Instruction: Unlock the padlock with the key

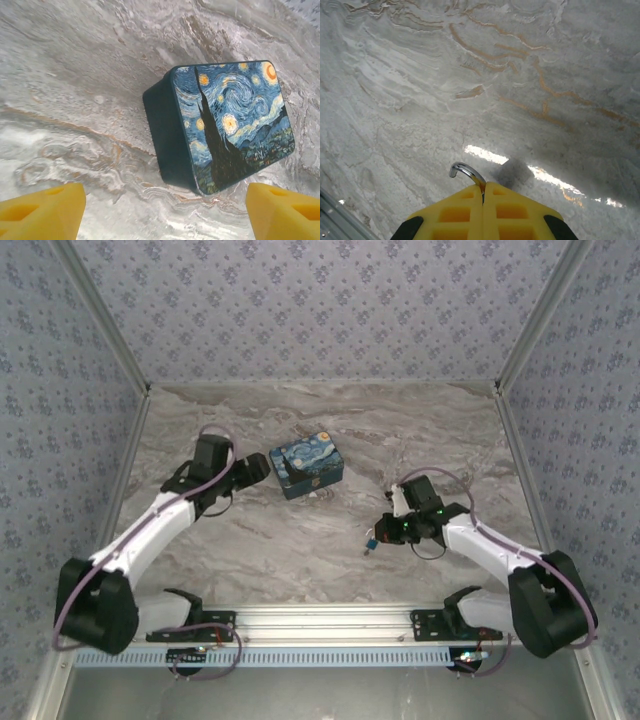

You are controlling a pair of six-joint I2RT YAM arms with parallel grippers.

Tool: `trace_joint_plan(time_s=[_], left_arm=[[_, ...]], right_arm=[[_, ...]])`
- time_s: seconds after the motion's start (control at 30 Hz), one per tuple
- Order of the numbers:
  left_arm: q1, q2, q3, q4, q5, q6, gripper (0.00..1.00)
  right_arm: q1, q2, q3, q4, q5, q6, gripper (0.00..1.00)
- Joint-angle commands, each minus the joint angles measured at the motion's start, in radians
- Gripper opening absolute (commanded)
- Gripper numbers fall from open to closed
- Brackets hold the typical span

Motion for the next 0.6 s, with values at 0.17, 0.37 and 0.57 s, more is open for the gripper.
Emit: trace_joint_plan(time_s=[0.17, 0.37, 0.57], left_arm=[[0.008, -0.176, -0.098, -0.163, -0.103, 0.031, 0.85], [0.01, -0.262, -0.113, -0.225, -0.127, 0.024, 0.87], [0.01, -0.285, -0.125, -0.257, -0.135, 0.032, 0.88]], right_arm=[[0.003, 0.123, 0.064, 0.03, 0.007, -0.02, 0.0], [-0.002, 0.205, 0.085, 0.063, -0.001, -0.019, 0.0], [-0.009, 0.259, 0.096, 0.077, -0.005, -0.023, 0.01]])
